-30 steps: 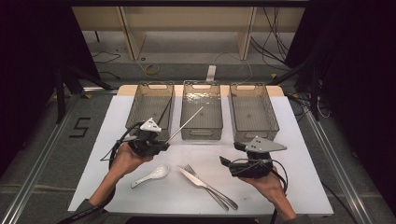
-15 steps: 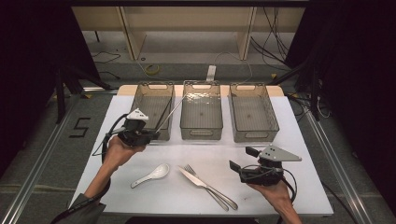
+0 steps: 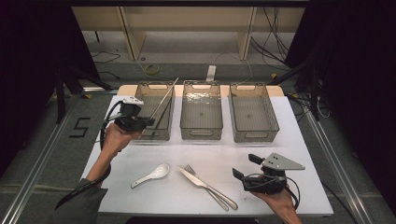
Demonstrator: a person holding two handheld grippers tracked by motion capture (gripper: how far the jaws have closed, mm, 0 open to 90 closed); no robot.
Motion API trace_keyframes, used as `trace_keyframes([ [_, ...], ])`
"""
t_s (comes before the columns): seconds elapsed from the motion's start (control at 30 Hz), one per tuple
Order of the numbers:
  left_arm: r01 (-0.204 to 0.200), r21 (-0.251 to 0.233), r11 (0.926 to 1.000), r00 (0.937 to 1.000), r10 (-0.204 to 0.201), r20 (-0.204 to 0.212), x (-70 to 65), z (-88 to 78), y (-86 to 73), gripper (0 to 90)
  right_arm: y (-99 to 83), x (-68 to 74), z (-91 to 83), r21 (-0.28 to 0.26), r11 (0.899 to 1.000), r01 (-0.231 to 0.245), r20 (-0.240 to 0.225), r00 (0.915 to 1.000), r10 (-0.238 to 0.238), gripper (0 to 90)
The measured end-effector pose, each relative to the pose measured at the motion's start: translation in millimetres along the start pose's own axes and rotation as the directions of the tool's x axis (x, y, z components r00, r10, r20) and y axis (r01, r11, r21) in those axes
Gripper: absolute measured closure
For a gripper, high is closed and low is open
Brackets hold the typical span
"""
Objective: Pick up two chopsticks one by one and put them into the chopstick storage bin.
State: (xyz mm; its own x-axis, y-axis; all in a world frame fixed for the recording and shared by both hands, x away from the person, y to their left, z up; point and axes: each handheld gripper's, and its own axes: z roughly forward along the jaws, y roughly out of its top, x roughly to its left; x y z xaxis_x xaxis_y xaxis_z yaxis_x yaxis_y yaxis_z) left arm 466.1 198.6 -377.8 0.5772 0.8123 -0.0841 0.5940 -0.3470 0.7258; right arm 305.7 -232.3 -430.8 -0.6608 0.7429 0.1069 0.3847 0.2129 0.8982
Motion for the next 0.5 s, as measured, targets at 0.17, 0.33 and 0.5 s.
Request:
trace_keyframes([
  [0.17,0.041,0.015,0.999,0.9987,-0.041,-0.03,15.2,10.3,7.9,83.6,-0.9,2.0,-2.3,-0.001,1.0,0.002,-0.009,1.0,-0.002,19.9],
  [0.33,0.083,0.03,0.9961,0.995,-0.082,-0.058,30.2,20.9,12.2,83.5,-1.9,4.3,-4.9,0.001,1.0,0.004,-0.022,0.9998,-0.004,19.8],
  [0.5,0.114,0.02,0.9933,0.9906,-0.112,-0.079,38.7,30.3,13.6,83.5,-2.4,6.7,-4.6,-0.003,1.0,0.007,-0.024,0.9997,-0.007,19.7],
])
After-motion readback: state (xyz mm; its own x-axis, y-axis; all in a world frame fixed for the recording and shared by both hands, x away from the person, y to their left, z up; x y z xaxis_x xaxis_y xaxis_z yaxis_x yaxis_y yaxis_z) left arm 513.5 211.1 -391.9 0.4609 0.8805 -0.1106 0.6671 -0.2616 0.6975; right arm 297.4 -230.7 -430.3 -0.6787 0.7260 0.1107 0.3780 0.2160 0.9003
